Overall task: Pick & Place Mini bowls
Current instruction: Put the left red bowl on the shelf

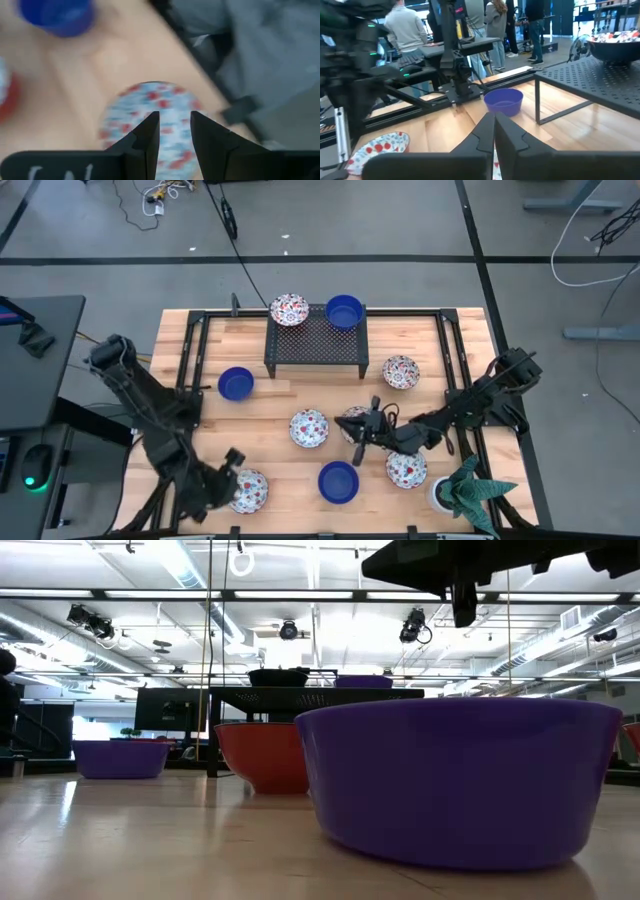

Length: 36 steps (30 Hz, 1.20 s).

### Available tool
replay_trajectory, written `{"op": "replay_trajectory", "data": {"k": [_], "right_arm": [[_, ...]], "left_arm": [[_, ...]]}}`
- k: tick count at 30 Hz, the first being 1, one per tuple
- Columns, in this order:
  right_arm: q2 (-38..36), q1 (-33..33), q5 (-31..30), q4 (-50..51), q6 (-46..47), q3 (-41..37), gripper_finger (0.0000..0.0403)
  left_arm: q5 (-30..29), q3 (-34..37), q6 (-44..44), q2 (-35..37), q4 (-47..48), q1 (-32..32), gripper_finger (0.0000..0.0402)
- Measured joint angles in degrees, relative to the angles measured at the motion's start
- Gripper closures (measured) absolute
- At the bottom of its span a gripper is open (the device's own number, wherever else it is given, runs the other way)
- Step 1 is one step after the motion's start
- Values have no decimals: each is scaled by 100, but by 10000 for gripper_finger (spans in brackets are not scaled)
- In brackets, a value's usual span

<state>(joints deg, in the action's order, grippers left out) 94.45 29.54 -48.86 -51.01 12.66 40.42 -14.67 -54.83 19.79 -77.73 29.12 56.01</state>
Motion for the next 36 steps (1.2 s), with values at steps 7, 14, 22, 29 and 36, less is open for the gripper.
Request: {"op": "replay_trajectory", "data": {"k": [7,14,22,29,36], "right_arm": [[0,-168,67,-3,-117,2,387],[0,-236,341,-40,-409,7,387],[0,-239,348,-60,-634,7,387],[0,-254,347,-63,-647,7,387],[0,-254,348,-64,-645,7,387]], "left_arm": [[548,-304,1203,-648,-198,215,287],[529,-306,1878,-1169,-221,241,287],[425,-306,2480,-1384,-241,242,287],[275,-297,2612,-1384,-240,238,243],[313,-290,2545,-1423,-209,265,204]]}}
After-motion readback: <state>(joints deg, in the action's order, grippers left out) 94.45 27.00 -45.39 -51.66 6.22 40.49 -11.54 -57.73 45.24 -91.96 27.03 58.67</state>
